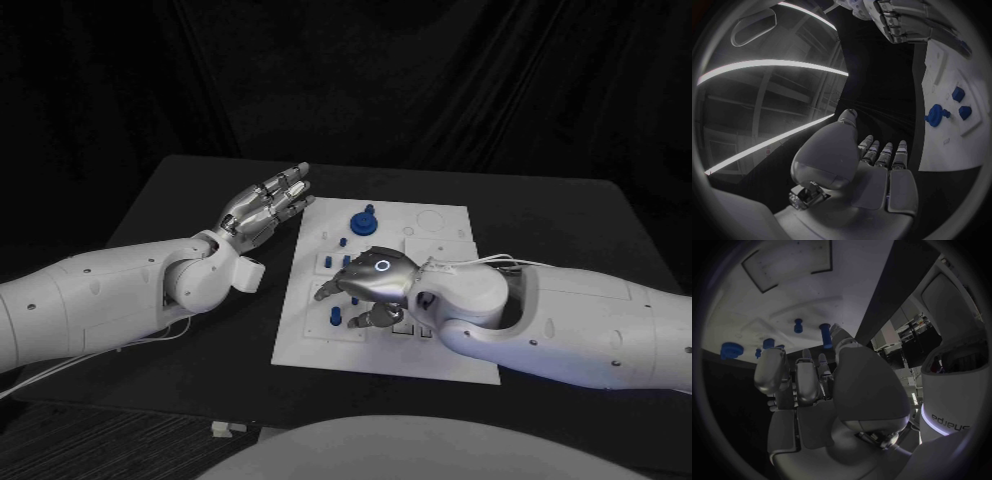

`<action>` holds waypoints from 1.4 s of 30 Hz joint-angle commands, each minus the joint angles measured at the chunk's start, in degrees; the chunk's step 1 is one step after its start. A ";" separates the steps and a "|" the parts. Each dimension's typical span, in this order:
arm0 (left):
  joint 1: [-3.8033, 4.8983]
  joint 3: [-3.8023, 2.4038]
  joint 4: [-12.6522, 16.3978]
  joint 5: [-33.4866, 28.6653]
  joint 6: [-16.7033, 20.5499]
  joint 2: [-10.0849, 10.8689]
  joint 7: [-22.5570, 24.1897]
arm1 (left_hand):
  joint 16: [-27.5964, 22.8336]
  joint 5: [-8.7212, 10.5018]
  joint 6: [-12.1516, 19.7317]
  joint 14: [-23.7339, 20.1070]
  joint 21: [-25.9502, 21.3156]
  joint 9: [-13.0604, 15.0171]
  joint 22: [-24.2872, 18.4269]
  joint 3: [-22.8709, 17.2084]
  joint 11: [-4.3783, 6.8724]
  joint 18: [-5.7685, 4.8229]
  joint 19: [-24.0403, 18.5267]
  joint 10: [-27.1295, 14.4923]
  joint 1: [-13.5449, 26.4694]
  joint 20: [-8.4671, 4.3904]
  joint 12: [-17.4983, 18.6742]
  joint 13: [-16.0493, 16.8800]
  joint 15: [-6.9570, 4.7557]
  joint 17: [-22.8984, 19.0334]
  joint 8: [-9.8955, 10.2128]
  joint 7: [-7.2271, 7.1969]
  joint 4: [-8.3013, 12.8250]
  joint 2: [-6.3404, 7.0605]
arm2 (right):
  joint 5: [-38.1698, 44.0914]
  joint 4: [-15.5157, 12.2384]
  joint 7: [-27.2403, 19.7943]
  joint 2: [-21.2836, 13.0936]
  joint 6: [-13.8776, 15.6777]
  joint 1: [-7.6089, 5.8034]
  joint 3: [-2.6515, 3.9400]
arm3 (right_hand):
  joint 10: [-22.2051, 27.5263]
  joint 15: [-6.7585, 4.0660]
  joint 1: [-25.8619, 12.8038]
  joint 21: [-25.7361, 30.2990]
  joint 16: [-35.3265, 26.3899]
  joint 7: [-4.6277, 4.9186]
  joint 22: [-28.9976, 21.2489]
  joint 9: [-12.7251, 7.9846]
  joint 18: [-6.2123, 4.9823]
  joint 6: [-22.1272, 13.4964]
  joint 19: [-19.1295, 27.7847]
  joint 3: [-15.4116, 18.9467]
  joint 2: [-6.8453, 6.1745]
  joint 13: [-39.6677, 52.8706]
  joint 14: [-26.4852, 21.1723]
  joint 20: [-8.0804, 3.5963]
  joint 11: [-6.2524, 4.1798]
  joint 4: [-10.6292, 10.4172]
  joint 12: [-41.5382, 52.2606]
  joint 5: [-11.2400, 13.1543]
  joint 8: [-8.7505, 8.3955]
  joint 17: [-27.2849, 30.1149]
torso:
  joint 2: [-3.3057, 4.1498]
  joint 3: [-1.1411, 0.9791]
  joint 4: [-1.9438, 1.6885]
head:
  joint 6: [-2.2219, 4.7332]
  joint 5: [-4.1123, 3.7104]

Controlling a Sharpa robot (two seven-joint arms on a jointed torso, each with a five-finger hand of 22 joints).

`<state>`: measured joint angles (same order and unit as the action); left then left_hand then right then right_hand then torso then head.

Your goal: Assemble the parts on the task board

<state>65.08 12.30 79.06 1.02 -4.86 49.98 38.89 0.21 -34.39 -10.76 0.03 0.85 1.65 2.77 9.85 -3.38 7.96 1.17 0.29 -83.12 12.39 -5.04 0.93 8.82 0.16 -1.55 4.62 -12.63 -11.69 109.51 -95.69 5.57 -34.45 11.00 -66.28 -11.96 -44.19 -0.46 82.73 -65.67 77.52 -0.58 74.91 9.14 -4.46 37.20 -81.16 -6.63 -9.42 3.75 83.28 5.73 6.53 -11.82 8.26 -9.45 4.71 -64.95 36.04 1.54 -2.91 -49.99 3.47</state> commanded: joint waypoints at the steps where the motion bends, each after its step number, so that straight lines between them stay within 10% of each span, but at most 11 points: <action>1: -0.09 -0.05 0.16 -0.01 -0.72 -0.04 1.95 | -0.04 -0.29 -0.36 0.02 0.01 0.06 0.06 0.02 -0.03 -0.44 -0.01 -0.02 -0.59 0.40 -0.35 0.05 0.53 -0.09 -0.31 -0.05 0.31 -0.05 | -0.30 -1.76 -0.75 -2.67 7.90 -1.81 0.09 | 2.41 0.31 1.74 0.73 -0.54 -0.31 8.40 -1.15 -0.55 -1.49 0.27 2.76 -2.70 -0.04 -0.32 0.12 -0.06 -5.20 -0.04 1.99 0.15 0.60 | -0.03 0.00 0.03 | -0.01 0.08; 7: -0.11 -0.05 0.16 -0.01 -0.66 0.06 1.93 | -0.02 -0.33 -0.45 0.03 0.02 0.07 0.09 -0.01 -0.05 -0.44 0.00 -0.02 -0.60 0.39 -0.41 0.06 0.52 -0.08 -0.33 -0.01 0.35 -0.05 | -7.56 -4.82 -4.88 -8.82 16.64 -6.59 0.09 | 4.95 0.34 -6.41 2.79 -1.40 0.18 7.90 -2.05 -0.92 -2.66 1.15 4.79 -4.10 0.11 -1.04 0.14 -0.08 -5.40 -0.61 3.37 -0.09 2.13 | -0.07 -0.01 0.02 | -0.01 -0.18; 11: -0.11 -0.05 0.03 -0.01 -0.57 0.03 1.87 | -0.01 -0.44 -0.51 0.03 0.02 0.08 0.11 -0.08 -0.09 -0.44 0.01 -0.01 -0.69 0.39 -0.44 0.07 0.52 -0.08 -0.36 0.05 0.48 -0.04 | -16.40 -6.68 -8.15 -13.98 22.79 -9.87 0.09 | -5.28 0.28 -6.55 7.33 -2.90 2.31 6.71 -1.12 -1.74 5.80 2.82 0.25 3.91 2.13 -2.26 0.11 -0.56 -4.68 6.72 5.25 1.80 4.72 | -0.08 -0.02 0.00 | -0.01 -0.68; 15: -0.12 -0.05 -0.03 -0.01 -0.52 -0.05 1.81 | 0.02 -0.55 -0.58 0.04 0.02 0.08 0.10 -0.15 -0.14 -0.44 0.02 0.00 -0.80 0.39 -0.47 0.08 0.51 -0.07 -0.39 0.07 0.65 0.01 | -24.23 -7.17 -6.19 -17.57 23.11 -11.34 0.08 | -19.90 -1.73 -5.18 17.88 -8.53 5.72 3.74 0.72 -3.49 15.11 6.95 0.81 5.35 13.09 -6.77 -1.49 -5.05 -3.78 26.17 2.13 5.58 13.15 | -0.02 -0.02 0.01 | -0.01 -0.97; 16: -0.12 -0.05 -0.02 -0.01 -0.52 -0.05 1.80 | 0.02 -0.55 -0.58 0.04 0.02 0.08 0.10 -0.15 -0.14 -0.44 0.02 0.00 -0.80 0.39 -0.47 0.08 0.51 -0.07 -0.39 0.07 0.65 0.01 | -25.29 -7.05 -4.79 -18.18 21.98 -11.53 0.08 | -20.30 -1.72 -4.96 20.36 -9.90 6.10 3.02 1.12 -3.84 16.78 7.86 1.23 4.75 15.56 -7.72 -1.53 -5.30 -3.40 29.62 2.15 6.36 15.33 | -0.03 -0.03 0.04 | -0.01 -1.01; 17: -0.12 -0.05 0.00 -0.01 -0.52 -0.06 1.79 | 0.02 -0.55 -0.58 0.04 0.02 0.08 0.10 -0.15 -0.14 -0.44 0.02 0.00 -0.80 0.39 -0.47 0.08 0.51 -0.07 -0.39 0.07 0.65 0.01 | -26.15 -6.86 -3.18 -18.68 20.50 -11.67 0.08 | -29.52 -1.71 -6.53 12.52 1.17 6.19 5.21 1.56 -1.84 17.99 3.97 2.99 4.63 62.42 -0.76 -2.56 -5.63 -4.58 69.03 3.16 6.22 -3.12 | -0.02 -0.02 0.04 | -0.01 -1.13; 19: -0.13 -0.05 0.04 -0.01 -0.57 -0.06 1.72 | 0.14 -0.68 -0.71 0.07 0.04 0.09 0.14 -0.24 -0.32 -0.44 0.04 0.01 -0.91 0.40 -0.55 0.09 0.52 -0.02 -0.42 0.13 0.84 0.05 | -27.53 -6.21 1.26 -19.62 15.89 -11.80 0.07 | -45.81 -2.56 -10.54 -1.33 11.28 5.39 9.30 3.61 0.01 22.00 -1.18 4.07 4.81 86.25 5.67 -2.69 -6.99 -4.66 81.74 3.47 8.38 -22.26 | -0.03 -0.02 0.08 | -0.01 -1.38; 22: -0.13 -0.05 0.08 -0.01 -0.67 -0.07 1.64 | 0.50 -0.77 -0.83 0.19 0.06 0.09 0.17 -0.41 -0.73 -0.51 0.07 0.08 -1.00 0.51 -0.86 0.15 0.70 0.11 -0.47 0.25 1.11 0.05 | -27.97 -5.29 6.10 -20.24 10.25 -11.39 0.06 | -45.81 -2.12 -16.43 -8.76 12.48 5.12 10.97 4.51 1.30 24.17 -3.52 4.18 3.89 86.25 6.72 -2.33 -5.72 -4.86 81.74 3.53 8.89 -25.05 | -0.04 0.01 0.05 | -0.01 -1.64; 26: -0.13 -0.05 0.15 -0.01 -0.69 -0.07 1.62 | 0.72 -0.85 -0.88 0.27 0.08 0.09 0.20 -0.55 -1.38 -0.56 0.11 0.19 -0.97 0.56 -1.34 0.23 0.81 0.18 -0.48 0.25 1.30 0.05 | -26.37 -4.20 12.78 -20.35 0.58 -10.27 0.06 | -45.81 -3.79 -26.95 -20.19 12.48 3.21 13.84 6.23 3.48 29.90 -7.37 2.59 4.55 86.25 6.72 -3.57 -7.64 -5.05 81.74 2.95 10.02 -25.05 | -0.10 0.08 0.07 | -0.01 -1.83; 36: -0.13 -0.05 0.30 -0.01 -0.62 -0.09 1.68 | 0.92 -0.97 -0.88 0.35 0.08 0.08 0.19 -0.81 -2.08 -0.65 0.13 0.29 -1.02 0.54 -1.69 0.28 0.87 0.24 -0.48 0.31 1.51 -0.10 | -24.71 -2.84 23.23 -18.83 -16.72 -8.29 0.05 | -45.81 -6.96 -32.01 -17.65 12.48 -0.90 12.82 13.76 2.71 39.76 -6.05 1.75 4.83 86.25 6.72 -6.53 -11.30 -5.14 81.74 5.78 15.51 -25.05 | 0.13 0.00 -0.05 | -0.01 -2.97; 42: -0.14 -0.05 0.30 -0.01 -0.60 -0.10 1.55 | 1.06 -1.01 -0.80 0.37 0.09 0.06 0.18 -1.42 -4.19 -0.70 0.15 0.56 -1.06 0.40 -2.75 0.43 0.77 0.26 -0.46 -0.22 1.86 -0.44 | -24.90 -2.47 26.59 -17.99 -19.32 -7.55 0.05 | -45.81 -7.83 -37.25 -15.56 12.48 -1.90 12.08 15.98 2.17 42.31 -5.03 1.99 9.24 86.25 6.72 -7.36 -12.17 -4.95 81.74 6.39 16.96 -25.05 | 0.12 0.00 -0.08 | -0.01 -2.85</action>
<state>65.02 12.30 79.21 1.02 -4.94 49.98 38.89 1.06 -35.12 -11.50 0.54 0.85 1.68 2.88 8.50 -7.28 7.96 1.39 0.85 -83.85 12.61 -7.62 1.31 9.33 0.33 -1.78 4.68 -10.95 -11.95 84.34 -98.15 26.77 -52.45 -3.18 -74.00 -11.93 -83.91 -6.88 50.68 -81.65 89.44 -1.02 74.94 22.12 -2.64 75.79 -83.98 -4.36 -3.09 74.95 83.92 -0.17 -4.14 -16.69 88.92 -4.17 19.67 -74.94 36.16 1.54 -2.94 -49.99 0.52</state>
